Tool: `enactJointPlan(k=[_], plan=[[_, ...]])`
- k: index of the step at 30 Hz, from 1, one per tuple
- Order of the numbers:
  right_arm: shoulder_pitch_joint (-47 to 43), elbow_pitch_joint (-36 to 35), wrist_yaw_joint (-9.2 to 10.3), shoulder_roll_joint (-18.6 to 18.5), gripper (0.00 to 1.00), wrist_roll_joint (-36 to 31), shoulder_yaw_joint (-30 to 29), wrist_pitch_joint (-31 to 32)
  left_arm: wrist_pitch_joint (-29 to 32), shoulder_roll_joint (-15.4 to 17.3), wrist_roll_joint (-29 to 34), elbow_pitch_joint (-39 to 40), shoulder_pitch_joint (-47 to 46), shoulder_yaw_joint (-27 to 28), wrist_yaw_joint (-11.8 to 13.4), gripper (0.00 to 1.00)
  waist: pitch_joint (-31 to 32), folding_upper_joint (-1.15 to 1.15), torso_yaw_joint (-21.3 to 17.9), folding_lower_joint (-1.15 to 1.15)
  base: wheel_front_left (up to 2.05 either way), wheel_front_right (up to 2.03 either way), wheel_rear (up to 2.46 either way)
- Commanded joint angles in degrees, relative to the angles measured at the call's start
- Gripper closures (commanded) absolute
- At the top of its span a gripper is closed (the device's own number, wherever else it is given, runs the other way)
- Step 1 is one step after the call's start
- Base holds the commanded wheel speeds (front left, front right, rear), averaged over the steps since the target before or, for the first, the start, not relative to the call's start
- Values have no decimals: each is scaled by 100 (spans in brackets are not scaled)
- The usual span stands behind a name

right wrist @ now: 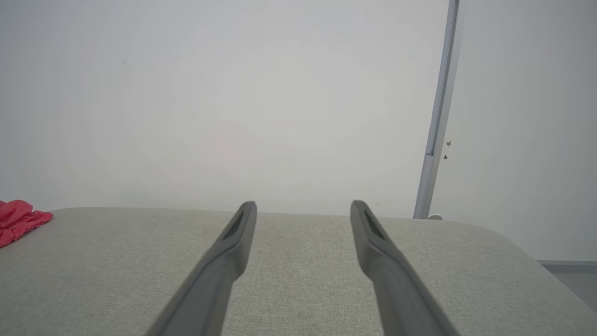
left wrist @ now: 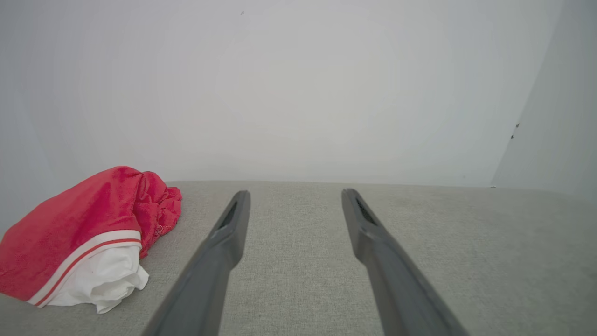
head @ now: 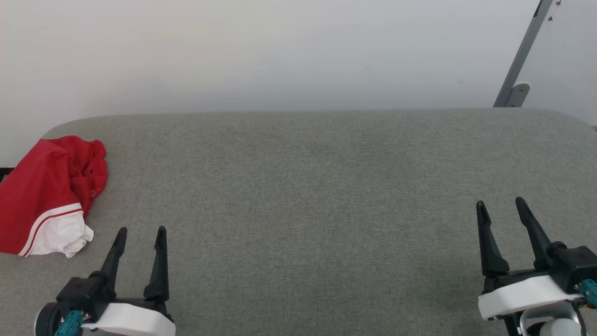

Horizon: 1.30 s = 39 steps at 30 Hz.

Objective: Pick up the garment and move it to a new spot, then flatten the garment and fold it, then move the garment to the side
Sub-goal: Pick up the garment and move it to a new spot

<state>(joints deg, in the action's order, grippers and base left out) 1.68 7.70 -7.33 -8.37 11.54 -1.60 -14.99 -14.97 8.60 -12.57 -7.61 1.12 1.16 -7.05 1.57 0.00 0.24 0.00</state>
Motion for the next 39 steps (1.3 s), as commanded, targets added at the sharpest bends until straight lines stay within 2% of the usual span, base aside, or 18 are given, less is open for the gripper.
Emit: enactJointPlan(k=[1,9,17,26,39], plan=[[-61,-28,-28,4,0,-20,2,-29,-32,-5,7,-27,17,-4,-4,0,2,0,5,0,0,0,0],[-105,-93,-29,37,0,-55,-19,-29,-32,14,-106,-411,-84,-31,-42,0,38,0,73,0,0,0,0],[-212,-119,-29,32,0,-97,24,-29,-31,10,-221,-678,-137,-203,-37,0,138,0,317,0,0,0,0],[-102,13,-29,-24,0,56,462,-29,-31,-56,-229,-960,-141,-19,-39,0,298,0,803,0,0,0,0],[95,181,-29,-57,0,250,1096,-28,-32,-17,-125,-1068,1,488,-39,0,474,0,1755,0,0,0,0]])
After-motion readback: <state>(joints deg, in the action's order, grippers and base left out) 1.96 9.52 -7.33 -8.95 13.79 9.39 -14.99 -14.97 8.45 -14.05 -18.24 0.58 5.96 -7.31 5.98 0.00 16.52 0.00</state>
